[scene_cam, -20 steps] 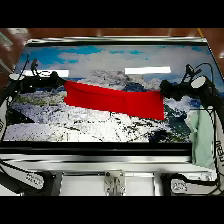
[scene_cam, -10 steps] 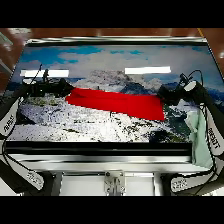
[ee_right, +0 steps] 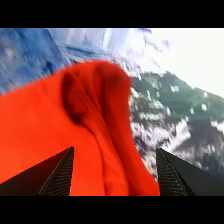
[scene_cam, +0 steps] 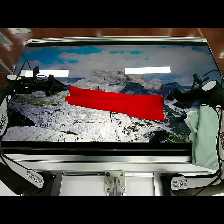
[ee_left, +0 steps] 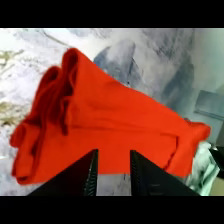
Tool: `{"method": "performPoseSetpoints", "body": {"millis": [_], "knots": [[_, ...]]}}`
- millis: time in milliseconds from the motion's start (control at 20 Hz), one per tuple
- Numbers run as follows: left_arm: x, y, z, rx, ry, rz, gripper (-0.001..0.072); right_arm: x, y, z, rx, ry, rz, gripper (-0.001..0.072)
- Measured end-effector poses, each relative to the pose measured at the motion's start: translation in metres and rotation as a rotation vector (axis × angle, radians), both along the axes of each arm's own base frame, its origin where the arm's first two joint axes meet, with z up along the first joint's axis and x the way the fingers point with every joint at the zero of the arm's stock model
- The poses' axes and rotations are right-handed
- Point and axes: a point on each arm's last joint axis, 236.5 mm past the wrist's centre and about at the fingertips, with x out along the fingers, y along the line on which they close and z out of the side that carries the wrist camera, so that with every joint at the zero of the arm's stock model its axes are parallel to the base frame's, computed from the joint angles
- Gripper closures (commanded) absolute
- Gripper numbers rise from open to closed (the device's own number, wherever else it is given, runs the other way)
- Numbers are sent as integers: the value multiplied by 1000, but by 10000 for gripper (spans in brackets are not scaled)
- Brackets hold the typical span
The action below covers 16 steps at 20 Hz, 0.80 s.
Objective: Fold the shirts.
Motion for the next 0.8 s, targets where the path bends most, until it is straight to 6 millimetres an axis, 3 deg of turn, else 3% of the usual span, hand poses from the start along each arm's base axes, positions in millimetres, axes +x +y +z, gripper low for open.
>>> {"method": "performPoseSetpoints", "body": {"millis": [200,350,450,500,600,650,700,800], "knots": [[-22,-21,38,-7,-43,-117,457,-13,21,-30,115,91,46,72],[-33,-40,68,7,-108,-187,459,-5,37,-44,211,92,24,75],[-40,-54,83,15,-141,-226,523,-2,50,-50,279,102,11,77],[-43,-62,89,17,-153,-246,523,-1,57,-53,304,108,11,224],[-50,-75,97,20,-172,-280,523,-2,65,-66,314,129,18,609],[-53,-81,101,20,-180,-296,527,-2,70,-68,322,134,19,650],[-55,-88,104,22,-187,-310,596,-2,73,-69,322,133,25,650],[-61,-102,109,21,-197,-340,657,-1,76,-62,322,114,45,651]]}}
